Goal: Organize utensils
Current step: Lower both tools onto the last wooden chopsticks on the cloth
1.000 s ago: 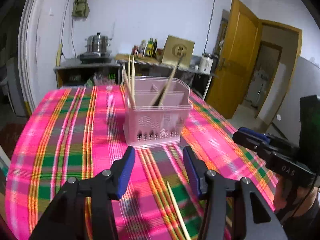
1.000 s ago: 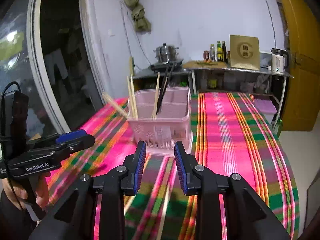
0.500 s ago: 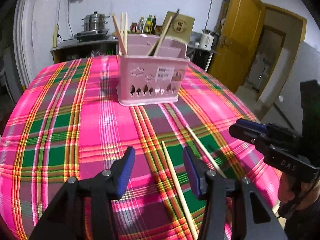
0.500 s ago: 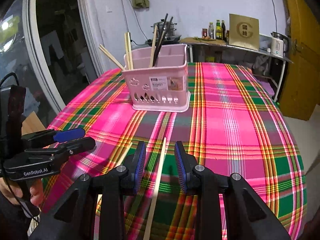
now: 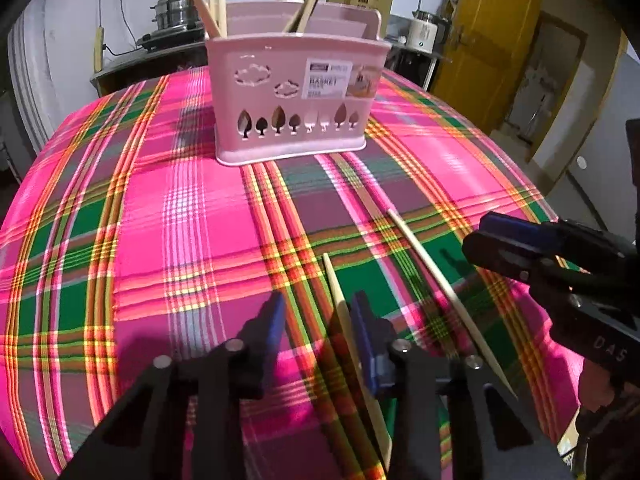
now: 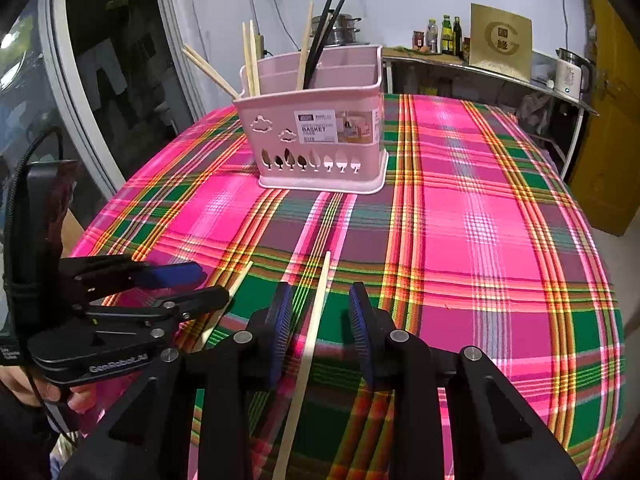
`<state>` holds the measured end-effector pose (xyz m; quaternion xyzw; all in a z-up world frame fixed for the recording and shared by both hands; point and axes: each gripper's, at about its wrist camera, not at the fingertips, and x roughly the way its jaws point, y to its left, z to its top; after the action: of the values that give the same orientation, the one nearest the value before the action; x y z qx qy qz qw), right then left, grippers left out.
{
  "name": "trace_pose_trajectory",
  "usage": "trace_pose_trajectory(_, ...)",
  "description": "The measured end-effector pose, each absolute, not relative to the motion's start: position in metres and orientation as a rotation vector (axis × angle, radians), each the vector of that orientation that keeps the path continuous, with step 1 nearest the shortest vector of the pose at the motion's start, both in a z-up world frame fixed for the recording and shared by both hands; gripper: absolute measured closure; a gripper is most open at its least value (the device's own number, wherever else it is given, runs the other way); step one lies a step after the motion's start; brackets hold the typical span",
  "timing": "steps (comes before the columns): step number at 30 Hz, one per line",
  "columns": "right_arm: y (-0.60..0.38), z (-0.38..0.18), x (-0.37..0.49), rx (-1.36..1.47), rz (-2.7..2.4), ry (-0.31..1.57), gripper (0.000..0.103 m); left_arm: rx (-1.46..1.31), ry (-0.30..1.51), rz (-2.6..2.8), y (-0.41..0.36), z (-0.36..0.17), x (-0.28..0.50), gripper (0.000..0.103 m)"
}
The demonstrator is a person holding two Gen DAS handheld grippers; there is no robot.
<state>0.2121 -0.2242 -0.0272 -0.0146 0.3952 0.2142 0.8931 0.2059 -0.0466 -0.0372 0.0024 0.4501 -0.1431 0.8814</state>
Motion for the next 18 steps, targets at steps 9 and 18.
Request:
trace_pose_trajectory(9,-0.215,-0.042,0.229,-0.043,0.458,0.869,0.073,0.089,0.918,-0.302,-0.050,-0.039,0.210,0.093)
trace_pose_trajectory(18,-0.199,-0.053,0.246,-0.102,0.440,0.926,0.074,0.177,0.925,-0.359,-0.046,-0.036,0.222,0.093)
